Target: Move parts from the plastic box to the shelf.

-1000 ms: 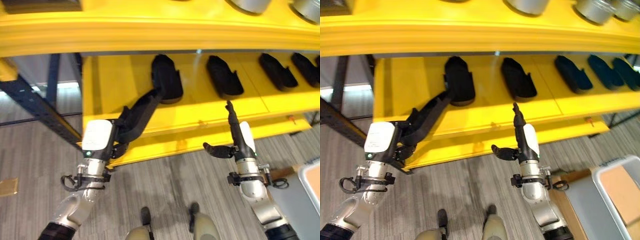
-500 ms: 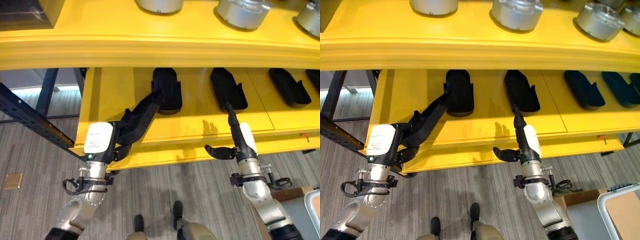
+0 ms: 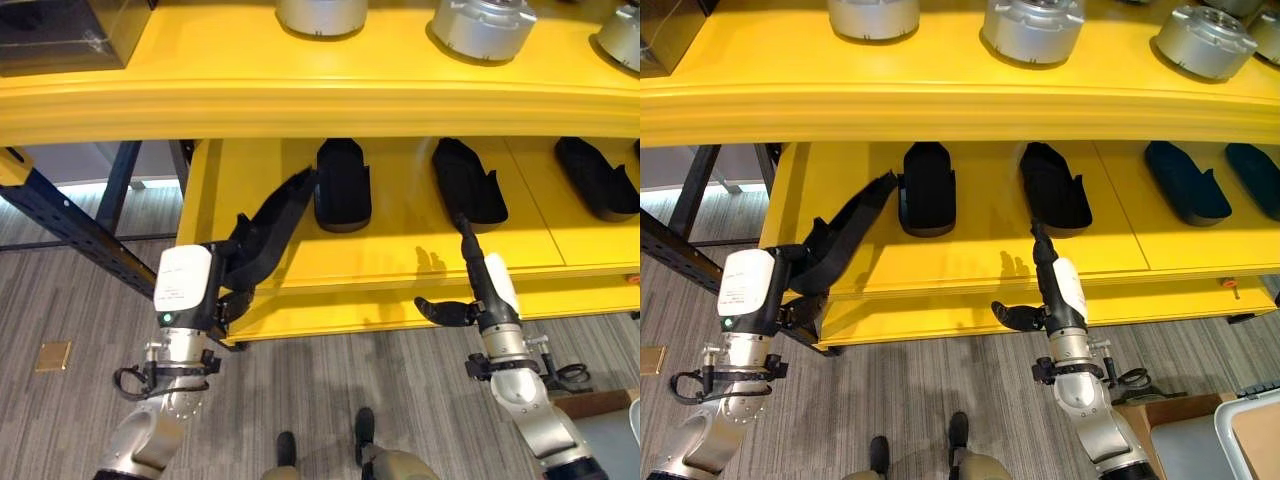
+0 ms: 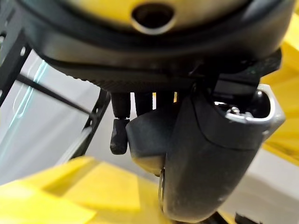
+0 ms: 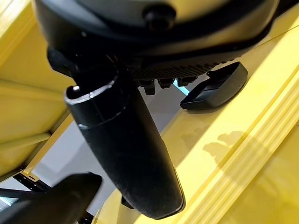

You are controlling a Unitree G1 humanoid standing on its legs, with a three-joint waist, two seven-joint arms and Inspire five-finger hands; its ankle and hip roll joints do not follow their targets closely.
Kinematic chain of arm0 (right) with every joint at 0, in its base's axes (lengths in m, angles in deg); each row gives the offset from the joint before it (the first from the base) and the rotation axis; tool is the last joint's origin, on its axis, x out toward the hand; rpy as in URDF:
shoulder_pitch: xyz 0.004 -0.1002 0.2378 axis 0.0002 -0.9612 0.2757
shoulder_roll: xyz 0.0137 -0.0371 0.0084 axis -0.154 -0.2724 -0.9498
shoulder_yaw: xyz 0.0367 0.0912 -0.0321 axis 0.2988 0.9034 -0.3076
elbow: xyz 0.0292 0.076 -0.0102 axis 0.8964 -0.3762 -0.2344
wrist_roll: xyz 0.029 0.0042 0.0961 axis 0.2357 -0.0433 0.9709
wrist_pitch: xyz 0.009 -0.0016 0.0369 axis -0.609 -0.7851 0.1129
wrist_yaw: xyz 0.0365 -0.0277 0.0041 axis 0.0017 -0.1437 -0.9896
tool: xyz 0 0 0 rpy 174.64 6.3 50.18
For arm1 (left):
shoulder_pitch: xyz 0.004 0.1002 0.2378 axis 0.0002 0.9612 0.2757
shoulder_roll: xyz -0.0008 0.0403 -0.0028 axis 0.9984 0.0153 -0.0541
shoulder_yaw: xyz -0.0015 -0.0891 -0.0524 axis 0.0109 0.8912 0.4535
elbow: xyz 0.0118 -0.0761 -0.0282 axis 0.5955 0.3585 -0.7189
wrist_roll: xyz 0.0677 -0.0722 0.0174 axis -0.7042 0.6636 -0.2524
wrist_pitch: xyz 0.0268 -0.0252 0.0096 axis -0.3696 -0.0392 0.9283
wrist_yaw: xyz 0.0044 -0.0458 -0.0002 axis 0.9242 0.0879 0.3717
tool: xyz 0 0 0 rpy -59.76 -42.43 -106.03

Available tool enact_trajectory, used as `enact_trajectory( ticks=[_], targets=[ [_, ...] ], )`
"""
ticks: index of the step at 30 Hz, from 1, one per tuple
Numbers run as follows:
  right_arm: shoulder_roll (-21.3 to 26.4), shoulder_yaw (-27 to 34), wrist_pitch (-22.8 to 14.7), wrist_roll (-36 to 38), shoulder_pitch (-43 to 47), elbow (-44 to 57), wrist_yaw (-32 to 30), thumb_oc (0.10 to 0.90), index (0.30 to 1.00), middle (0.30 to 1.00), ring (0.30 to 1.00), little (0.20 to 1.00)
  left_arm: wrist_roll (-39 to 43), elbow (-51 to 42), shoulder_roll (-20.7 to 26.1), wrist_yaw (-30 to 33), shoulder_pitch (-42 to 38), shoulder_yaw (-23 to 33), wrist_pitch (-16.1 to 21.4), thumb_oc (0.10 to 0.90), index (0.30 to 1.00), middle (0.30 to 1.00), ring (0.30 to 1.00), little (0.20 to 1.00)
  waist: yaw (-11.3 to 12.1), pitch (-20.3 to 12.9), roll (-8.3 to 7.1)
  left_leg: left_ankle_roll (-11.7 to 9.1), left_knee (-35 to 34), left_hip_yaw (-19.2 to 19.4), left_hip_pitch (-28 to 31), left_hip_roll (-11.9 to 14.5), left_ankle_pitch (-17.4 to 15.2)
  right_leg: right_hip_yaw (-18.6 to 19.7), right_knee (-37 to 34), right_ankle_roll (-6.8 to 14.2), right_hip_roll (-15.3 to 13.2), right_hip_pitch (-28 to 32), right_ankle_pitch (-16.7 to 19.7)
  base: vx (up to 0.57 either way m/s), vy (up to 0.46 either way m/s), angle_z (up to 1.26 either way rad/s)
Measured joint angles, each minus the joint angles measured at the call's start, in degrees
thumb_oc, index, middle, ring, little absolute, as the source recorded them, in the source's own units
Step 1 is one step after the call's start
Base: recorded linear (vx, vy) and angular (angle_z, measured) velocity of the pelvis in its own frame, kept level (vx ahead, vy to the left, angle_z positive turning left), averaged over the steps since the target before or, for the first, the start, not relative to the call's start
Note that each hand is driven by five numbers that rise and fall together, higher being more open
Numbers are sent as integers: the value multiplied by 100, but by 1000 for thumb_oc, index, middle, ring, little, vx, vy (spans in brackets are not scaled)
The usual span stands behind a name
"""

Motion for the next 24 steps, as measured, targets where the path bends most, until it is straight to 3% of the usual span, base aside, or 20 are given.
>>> enact_trajectory(
  ticks=[10, 18, 24],
  targets=[
    [16, 4, 1, 0, -62, -1, 19, 900, 1000, 1000, 1000, 1000, -320, 113, 7, 380, -386, 214, -375, 400, 300, 300, 300, 300, -68, -10, 100, -3, 0, 34, -79, 0, 3, 32, 1, -14, 4, -102, 13, 6, -1, -1],
    [15, -26, 0, -1, -69, -4, 51, 900, 1000, 1000, 1000, 1000, -514, 1433, 10, 517, -1300, 67, -867, 400, 300, 300, 300, 300, -131, -11, 100, -3, 0, 124, -73, -1, 1, 115, -1, -15, 16, -144, 23, 8, 3, -4],
    [32, -99, 1, -1, -75, -5, 85, 900, 1000, 1000, 1000, 1000, -503, 2551, 8, 517, -1556, -64, -1305, 400, 300, 300, 300, 300, -372, -16, 94, 0, 0, 276, -52, 8, -2, 253, 1, -18, 39, -188, 59, 14, -3, -13]
  ],
)
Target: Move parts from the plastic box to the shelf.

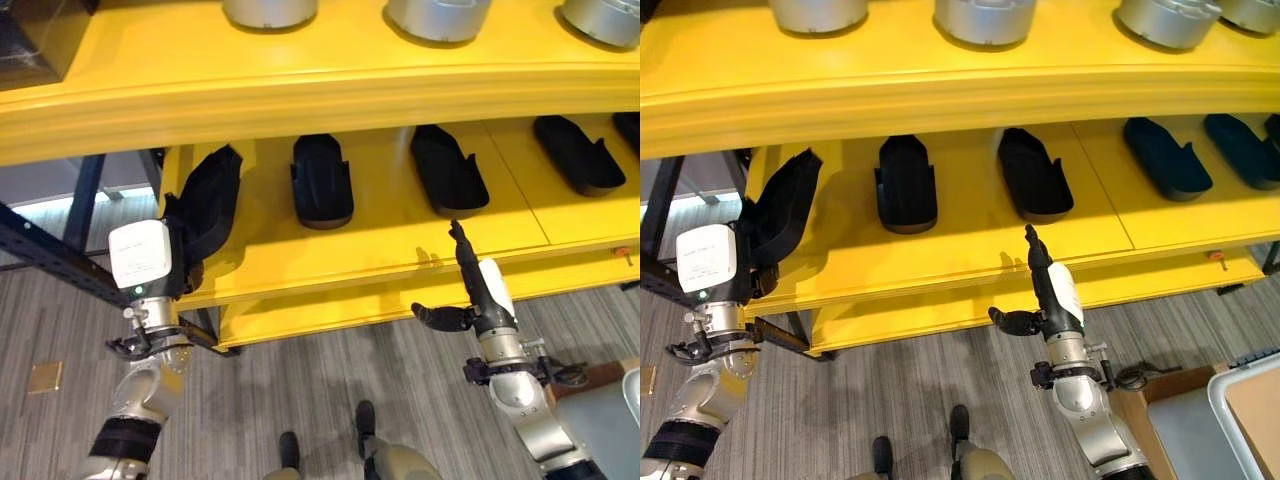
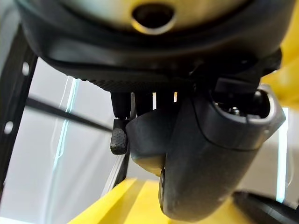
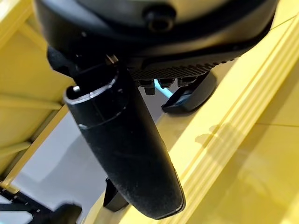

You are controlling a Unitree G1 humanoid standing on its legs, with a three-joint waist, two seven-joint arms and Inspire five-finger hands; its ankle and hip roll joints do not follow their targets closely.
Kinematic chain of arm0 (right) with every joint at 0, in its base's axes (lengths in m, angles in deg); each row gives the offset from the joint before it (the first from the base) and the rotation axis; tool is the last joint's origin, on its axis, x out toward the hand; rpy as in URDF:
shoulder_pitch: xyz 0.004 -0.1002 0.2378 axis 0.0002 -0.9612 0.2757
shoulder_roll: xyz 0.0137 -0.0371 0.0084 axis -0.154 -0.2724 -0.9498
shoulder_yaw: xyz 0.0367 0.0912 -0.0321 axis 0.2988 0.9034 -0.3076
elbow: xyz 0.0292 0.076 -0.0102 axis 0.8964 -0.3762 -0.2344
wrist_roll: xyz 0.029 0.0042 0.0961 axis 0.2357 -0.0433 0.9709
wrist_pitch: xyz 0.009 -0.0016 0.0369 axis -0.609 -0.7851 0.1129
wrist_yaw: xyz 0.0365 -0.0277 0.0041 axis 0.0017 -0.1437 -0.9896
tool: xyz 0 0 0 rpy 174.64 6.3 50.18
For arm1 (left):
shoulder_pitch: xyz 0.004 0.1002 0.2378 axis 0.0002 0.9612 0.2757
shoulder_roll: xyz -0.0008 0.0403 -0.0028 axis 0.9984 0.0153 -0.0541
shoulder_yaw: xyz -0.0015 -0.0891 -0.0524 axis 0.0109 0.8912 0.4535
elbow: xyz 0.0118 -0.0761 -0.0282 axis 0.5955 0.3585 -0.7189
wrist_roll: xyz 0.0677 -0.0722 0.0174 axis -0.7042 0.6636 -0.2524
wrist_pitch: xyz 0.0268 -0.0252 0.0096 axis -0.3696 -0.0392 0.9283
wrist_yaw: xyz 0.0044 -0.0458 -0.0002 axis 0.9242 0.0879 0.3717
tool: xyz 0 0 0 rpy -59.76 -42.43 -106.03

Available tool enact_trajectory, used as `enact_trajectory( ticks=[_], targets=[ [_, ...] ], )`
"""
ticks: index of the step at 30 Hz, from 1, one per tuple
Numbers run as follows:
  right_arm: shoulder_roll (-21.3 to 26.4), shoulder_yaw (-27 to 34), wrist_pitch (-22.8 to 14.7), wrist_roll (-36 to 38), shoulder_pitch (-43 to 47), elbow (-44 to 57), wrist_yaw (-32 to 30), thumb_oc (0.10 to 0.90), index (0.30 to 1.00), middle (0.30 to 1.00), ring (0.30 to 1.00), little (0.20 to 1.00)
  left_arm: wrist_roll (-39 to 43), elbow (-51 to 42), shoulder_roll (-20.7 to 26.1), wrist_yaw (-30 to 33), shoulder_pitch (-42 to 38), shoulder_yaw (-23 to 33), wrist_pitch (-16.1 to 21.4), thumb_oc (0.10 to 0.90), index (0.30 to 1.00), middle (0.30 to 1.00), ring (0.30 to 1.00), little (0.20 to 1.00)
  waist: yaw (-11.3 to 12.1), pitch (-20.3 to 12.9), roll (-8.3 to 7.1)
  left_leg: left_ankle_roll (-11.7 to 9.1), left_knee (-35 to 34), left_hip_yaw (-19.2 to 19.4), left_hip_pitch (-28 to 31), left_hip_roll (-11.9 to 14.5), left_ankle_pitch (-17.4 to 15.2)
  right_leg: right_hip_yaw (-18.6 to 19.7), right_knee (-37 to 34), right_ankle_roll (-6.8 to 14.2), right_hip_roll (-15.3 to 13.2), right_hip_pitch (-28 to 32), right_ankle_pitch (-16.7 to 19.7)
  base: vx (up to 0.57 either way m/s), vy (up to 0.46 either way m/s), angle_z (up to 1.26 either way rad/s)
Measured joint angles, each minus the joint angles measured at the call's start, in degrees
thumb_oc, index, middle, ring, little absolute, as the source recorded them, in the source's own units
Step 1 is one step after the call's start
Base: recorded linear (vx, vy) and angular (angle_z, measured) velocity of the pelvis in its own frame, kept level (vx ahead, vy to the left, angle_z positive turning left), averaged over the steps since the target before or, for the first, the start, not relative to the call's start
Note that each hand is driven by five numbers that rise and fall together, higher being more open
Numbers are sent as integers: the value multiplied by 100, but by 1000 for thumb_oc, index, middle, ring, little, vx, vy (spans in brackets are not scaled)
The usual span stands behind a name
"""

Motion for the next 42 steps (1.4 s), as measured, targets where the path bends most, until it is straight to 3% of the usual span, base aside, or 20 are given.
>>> enact_trajectory(
  ticks=[7, 18, 19, 22, 32, 35, 37, 38, 42],
  targets=[
    [188, -16, -1, 1, -79, 3, 154, 900, 1000, 1000, 1000, 1000, 42, 528, 24, 10, -479, 11, -366, 400, 300, 300, 300, 300, -57, -30, -51, -2, -2, 98, 45, 28, -1, 85, -2, -5, 36, 3, 19, 1, -10, -6],
    [247, -76, -23, 7, -170, 3, 341, 900, 1000, 1000, 1000, 1000, 123, 1971, 504, 109, -916, -196, -438, 400, 300, 300, 300, 300, -227, -112, -204, -8, -2, 253, 81, 27, -26, 226, -3, 30, 55, -38, 14, -3, -4, -7],
    [265, -148, -40, 10, -162, 4, 358, 900, 1000, 1000, 1000, 1000, 233, 2307, 746, 109, -1207, -623, -444, 400, 300, 300, 300, 300, -226, -123, -221, -8, -2, 254, 74, 28, -26, 227, -3, 2, 59, -44, 37, 0, 0, 0],
    [266, -269, -118, 14, -164, 5, 402, 900, 1000, 1000, 1000, 1000, 230, 2318, 972, 59, -1376, -774, -444, 400, 300, 300, 300, 300, -236, -128, -231, -10, -3, 259, 64, 27, -28, 232, -3, 11, 57, -54, 38, -12, 3, 0],
    [379, -492, -162, 69, -67, 5, 412, 900, 1000, 1000, 1000, 1000, -26, 2900, 1075, -101, -2180, -1949, -332, 400, 300, 300, 300, 300, -226, -97, -299, -24, 1, 267, -184, -5, 8, 243, 6, 25, 31, -319, 166, -110, 33, -1],
    [444, -669, -247, 178, 256, 4, 408, 900, 1000, 1000, 1000, 1000, -206, 3280, 1178, -140, -2868, -2394, -317, 400, 300, 300, 300, 300, -238, 157, -462, -21, 253, 302, -631, -58, 35, 309, 125, 36, -35, -730, 266, -200, 20, -7],
    [459, -719, -335, 179, 497, 9, 408, 900, 1000, 1000, 1000, 1000, -282, 3550, 1203, -110, -3610, -2864, -360, 400, 300, 300, 300, 300, -292, 551, -570, 0, 737, 185, -1129, -69, -60, 236, 417, 82, -111, -1084, 206, -113, 22, 22],
    [481, -722, -340, 179, 506, -11, 423, 900, 1000, 1000, 1000, 1000, -428, 3618, 1229, -163, -3868, -2907, -324, 400, 300, 300, 300, 300, -294, 724, -541, -14, 742, 151, -1169, -83, -58, 215, 421, 82, -127, -1103, 182, -92, 24, 25],
    [575, -719, -371, 182, 456, 7, 421, 900, 1000, 1000, 1000, 1000, -463, 3876, 1272, -255, -4045, -3048, -309, 400, 300, 300, 300, 300, -359, 756, -533, -2, 835, 143, -1245, -68, -133, 208, 424, 42, -125, -1142, 149, -15, 6, 2]
  ],
)
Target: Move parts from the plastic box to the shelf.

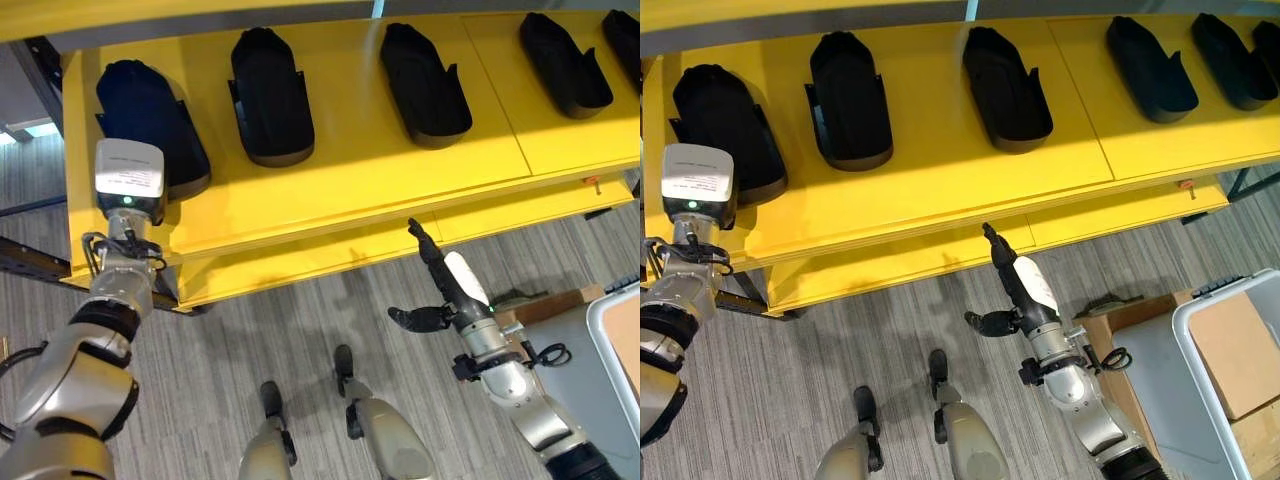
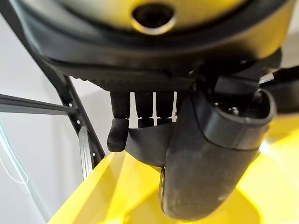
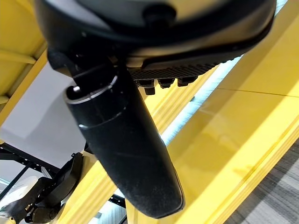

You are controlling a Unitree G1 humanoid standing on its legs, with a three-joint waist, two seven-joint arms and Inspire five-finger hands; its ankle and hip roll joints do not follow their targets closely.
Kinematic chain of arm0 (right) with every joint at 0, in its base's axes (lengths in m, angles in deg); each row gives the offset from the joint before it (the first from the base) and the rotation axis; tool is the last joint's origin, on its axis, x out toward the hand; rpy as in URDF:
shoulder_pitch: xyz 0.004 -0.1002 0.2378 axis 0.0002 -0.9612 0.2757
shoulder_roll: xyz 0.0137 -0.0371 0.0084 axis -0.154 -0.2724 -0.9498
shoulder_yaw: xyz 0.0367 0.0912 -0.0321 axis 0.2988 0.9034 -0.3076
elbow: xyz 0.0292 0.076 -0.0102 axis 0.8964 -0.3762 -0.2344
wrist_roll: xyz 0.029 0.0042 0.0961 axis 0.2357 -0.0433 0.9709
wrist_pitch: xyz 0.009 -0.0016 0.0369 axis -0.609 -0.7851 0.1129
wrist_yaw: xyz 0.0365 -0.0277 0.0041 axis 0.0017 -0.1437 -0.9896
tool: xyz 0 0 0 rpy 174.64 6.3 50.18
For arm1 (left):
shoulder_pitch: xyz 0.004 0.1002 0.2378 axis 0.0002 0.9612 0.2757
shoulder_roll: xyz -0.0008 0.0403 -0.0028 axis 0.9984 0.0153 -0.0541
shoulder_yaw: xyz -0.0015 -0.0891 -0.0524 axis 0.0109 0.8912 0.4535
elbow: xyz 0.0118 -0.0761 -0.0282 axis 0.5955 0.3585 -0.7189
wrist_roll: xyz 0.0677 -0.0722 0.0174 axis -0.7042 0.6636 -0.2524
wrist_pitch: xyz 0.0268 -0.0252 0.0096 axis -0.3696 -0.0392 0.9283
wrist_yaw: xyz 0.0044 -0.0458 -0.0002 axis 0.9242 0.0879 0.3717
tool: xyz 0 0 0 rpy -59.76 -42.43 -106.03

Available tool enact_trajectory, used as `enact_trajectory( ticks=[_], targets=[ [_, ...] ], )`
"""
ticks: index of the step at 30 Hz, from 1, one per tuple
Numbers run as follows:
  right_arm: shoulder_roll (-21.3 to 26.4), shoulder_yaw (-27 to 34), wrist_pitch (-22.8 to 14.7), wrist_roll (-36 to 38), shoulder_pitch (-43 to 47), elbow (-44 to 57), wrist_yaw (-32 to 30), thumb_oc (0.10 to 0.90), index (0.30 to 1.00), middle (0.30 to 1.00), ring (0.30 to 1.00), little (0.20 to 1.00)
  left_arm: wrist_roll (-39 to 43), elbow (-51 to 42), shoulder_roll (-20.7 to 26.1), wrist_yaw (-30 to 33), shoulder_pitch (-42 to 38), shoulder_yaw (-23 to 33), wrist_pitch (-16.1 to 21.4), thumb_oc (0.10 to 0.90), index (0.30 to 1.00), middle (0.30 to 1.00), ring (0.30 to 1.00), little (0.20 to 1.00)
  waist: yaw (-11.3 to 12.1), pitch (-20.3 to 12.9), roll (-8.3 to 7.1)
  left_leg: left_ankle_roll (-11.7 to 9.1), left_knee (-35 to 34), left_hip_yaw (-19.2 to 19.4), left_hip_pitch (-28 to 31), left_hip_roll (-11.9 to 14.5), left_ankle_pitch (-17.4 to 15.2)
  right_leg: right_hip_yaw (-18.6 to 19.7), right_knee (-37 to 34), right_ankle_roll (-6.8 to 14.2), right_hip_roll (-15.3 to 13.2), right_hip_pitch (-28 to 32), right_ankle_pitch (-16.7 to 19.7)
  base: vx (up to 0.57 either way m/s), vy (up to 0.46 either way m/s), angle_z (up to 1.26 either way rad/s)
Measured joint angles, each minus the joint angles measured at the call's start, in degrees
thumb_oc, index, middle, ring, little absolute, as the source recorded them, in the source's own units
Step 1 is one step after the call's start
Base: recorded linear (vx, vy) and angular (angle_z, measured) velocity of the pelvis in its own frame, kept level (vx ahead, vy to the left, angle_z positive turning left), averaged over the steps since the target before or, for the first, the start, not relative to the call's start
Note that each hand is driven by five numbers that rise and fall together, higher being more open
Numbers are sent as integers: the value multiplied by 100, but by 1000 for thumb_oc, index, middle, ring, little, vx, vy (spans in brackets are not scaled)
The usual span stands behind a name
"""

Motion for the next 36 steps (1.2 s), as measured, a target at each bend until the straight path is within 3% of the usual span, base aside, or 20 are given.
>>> enact_trajectory(
  ticks=[11, 14, 22, 36],
  targets=[
    [117, 10, -13, 2, -72, 51, -3, 900, 1000, 1000, 1000, 1000, -63, 73, 251, -42, -105, -106, 158, 400, 300, 300, 300, 300, -30, 11, -82, 13, 0, 11, -1, -3, -1, 8, -2, 24, 2, -3, 15, 3, 15, -1],
    [117, 23, -29, 2, -81, 61, -10, 900, 1000, 1000, 1000, 1000, -213, -6, 564, -135, -86, -208, 288, 400, 300, 300, 300, 300, -39, 7, -163, 1, 0, 46, 15, 1, -3, 32, -3, 26, 6, -3, 17, 16, 46, -5],
    [117, 27, -47, 1, -70, 60, -10, 900, 1000, 1000, 1000, 1000, -524, -117, 1087, -360, -80, -532, 492, 400, 300, 300, 300, 300, 19, 7, -165, 4, -9, 90, 45, -6, -12, 37, -12, -43, 4, 16, 91, -6, 46, -1],
    [118, 34, -56, 1, -60, 54, 2, 900, 1000, 1000, 1000, 1000, -874, -421, 1206, -551, 40, -718, 621, 400, 300, 300, 300, 300, 147, 7, -164, 7, 107, 21, 133, -22, -89, 1, -52, -16, -24, 204, 65, -5, 47, 1]
  ],
)
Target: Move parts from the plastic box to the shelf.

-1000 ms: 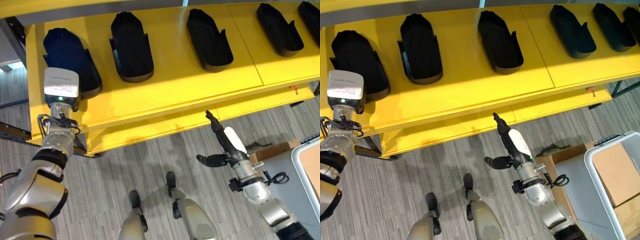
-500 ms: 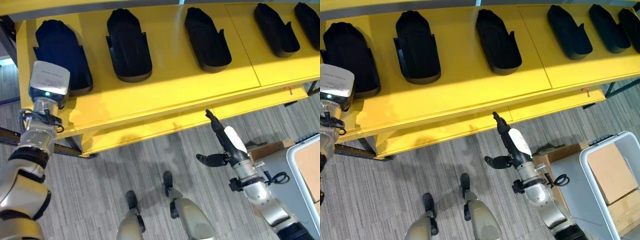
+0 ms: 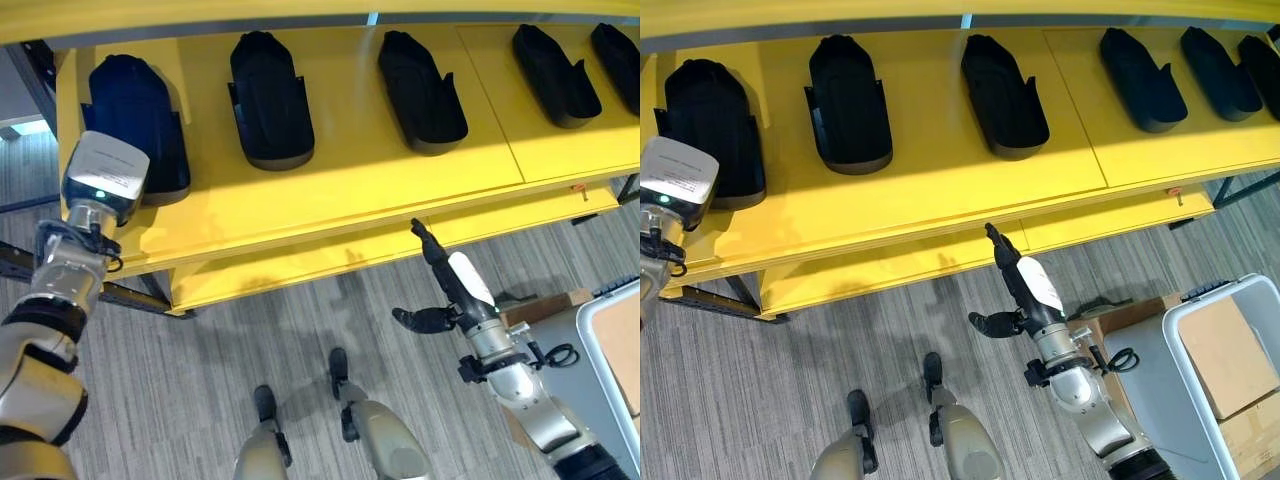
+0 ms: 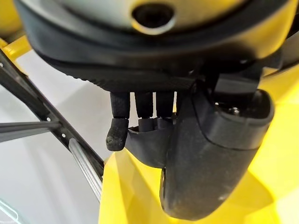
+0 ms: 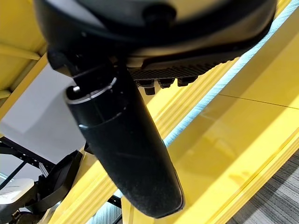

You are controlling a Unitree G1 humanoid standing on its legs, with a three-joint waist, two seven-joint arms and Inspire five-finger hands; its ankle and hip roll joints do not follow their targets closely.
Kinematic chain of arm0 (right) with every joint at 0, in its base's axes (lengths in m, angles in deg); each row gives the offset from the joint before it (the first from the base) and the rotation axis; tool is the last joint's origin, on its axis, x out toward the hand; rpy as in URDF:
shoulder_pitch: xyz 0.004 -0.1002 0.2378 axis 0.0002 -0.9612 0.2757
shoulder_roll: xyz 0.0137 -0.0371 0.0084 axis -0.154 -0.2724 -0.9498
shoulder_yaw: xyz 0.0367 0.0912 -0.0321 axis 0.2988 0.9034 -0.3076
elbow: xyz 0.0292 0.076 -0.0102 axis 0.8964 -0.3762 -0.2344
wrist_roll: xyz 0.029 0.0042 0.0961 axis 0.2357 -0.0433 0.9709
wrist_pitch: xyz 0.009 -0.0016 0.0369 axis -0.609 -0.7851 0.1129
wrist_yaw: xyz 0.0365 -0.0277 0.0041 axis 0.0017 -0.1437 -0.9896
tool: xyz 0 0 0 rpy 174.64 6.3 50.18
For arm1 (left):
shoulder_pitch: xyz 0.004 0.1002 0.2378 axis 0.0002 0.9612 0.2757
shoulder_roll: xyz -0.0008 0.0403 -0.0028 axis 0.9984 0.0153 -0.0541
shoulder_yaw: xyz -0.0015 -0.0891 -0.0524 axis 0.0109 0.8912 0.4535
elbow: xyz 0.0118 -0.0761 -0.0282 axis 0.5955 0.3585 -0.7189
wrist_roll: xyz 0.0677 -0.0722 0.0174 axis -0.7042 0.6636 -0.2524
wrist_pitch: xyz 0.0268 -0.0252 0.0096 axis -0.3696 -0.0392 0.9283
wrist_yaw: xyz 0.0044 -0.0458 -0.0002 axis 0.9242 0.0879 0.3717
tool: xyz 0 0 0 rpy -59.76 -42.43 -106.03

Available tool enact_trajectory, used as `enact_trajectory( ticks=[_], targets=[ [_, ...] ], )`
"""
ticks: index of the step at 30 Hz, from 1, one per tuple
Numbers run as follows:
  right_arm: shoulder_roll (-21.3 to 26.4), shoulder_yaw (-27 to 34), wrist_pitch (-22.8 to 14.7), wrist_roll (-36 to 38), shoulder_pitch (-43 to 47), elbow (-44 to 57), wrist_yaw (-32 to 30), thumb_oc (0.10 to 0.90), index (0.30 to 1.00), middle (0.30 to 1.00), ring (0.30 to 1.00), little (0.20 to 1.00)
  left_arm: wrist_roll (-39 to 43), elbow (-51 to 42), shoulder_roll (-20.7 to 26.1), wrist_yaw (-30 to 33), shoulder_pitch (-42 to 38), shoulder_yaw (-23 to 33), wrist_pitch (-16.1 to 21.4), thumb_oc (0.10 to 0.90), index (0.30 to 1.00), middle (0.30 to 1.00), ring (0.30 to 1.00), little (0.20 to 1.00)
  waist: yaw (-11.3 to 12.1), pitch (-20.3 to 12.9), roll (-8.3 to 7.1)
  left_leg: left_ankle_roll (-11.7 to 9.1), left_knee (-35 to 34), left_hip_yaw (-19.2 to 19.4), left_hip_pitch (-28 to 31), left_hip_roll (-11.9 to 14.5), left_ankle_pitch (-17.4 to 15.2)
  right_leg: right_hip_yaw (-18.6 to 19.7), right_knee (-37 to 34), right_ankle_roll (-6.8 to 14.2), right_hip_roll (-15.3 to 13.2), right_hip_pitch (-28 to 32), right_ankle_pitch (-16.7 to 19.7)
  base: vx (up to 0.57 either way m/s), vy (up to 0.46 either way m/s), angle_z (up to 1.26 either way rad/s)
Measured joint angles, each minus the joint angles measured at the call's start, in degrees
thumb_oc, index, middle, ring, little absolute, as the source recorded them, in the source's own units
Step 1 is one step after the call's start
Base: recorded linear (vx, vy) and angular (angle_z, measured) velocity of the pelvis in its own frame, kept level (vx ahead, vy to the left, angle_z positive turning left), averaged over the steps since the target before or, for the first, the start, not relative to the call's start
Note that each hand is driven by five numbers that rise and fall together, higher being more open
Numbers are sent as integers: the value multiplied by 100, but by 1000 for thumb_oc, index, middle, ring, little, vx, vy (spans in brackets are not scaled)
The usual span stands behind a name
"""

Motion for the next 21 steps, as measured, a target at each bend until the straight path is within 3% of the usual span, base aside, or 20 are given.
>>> enact_trajectory(
  ticks=[21],
  targets=[
    [1, 17, 27, -3, 9, 1, 17, 900, 1000, 1000, 1000, 1000, 11, -126, -8, 0, 245, 229, 0, 400, 300, 300, 300, 300, 51, 2, 4, 38, 248, -105, -125, -21, -116, -70, -10, -6, -41, 39, 7, 2, 22, 2]
  ],
)
